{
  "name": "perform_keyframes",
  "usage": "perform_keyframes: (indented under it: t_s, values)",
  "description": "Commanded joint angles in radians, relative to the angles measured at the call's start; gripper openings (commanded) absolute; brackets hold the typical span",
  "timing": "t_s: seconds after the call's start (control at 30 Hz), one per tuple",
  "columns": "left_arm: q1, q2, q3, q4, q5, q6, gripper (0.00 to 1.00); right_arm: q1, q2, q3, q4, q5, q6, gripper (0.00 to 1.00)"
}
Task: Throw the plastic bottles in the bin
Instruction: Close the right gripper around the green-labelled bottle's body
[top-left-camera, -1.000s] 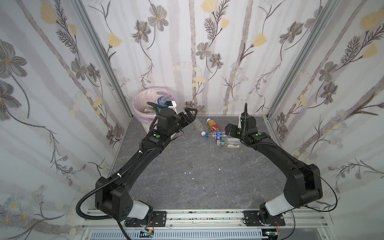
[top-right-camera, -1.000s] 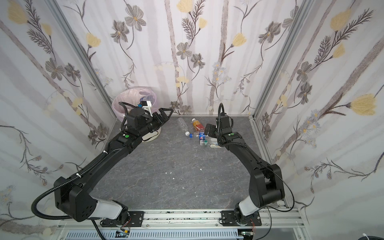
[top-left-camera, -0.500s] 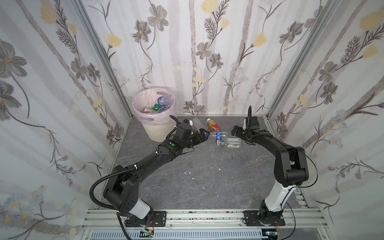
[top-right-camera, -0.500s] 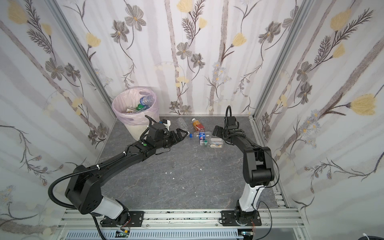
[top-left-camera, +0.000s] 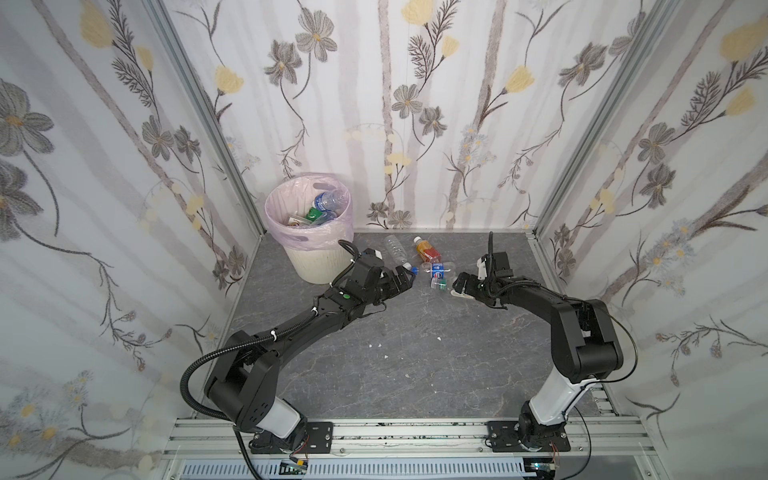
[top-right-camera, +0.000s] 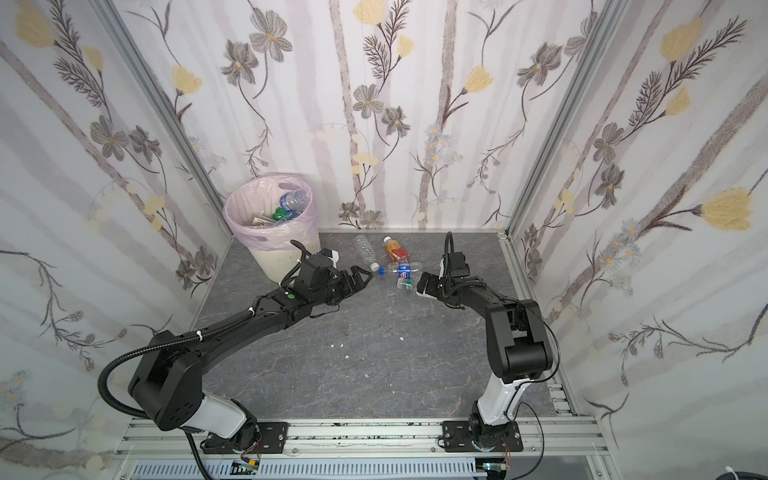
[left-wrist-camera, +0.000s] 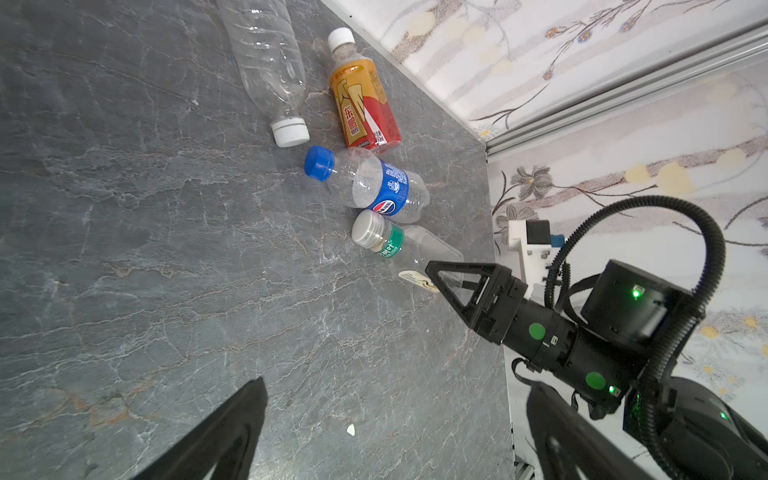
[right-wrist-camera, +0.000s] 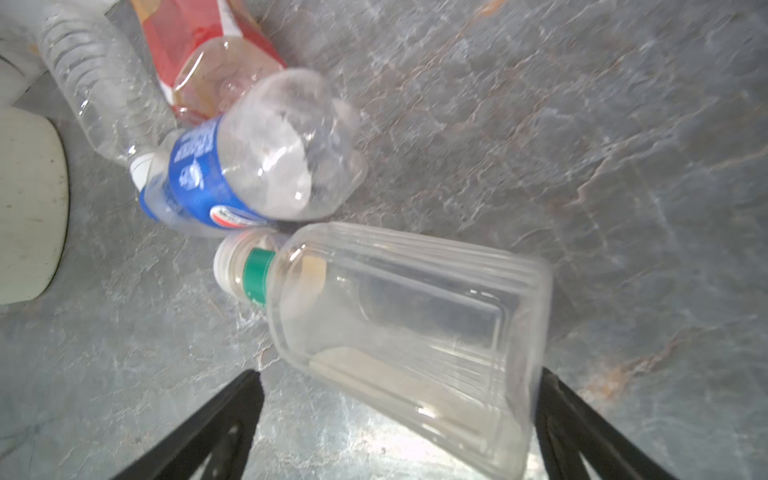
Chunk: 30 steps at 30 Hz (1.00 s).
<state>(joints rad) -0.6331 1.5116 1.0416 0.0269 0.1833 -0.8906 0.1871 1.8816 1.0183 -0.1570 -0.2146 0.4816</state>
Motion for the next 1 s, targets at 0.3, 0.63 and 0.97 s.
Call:
perform_keyframes:
  t_s: [0.3,0.63,0.97]
  values:
    - [0.003,-0.018,-0.032,0.024,-0.045,-0.024,1.0,0.116,-0.247,-0.105,-0.046,0.028,0.014,1.0]
    - [0.0,0.014,-0.015,0.028,-0.026,-0.048,1.0,0.047,-0.096,0.1,-0.084,0.073,-0.083,1.0]
    - [0.009,-0.027,-0.055,0.028,-0.063,-0.043,1.0,0.112,0.009,0.06,-0.007,-0.02,-0.07,1.0]
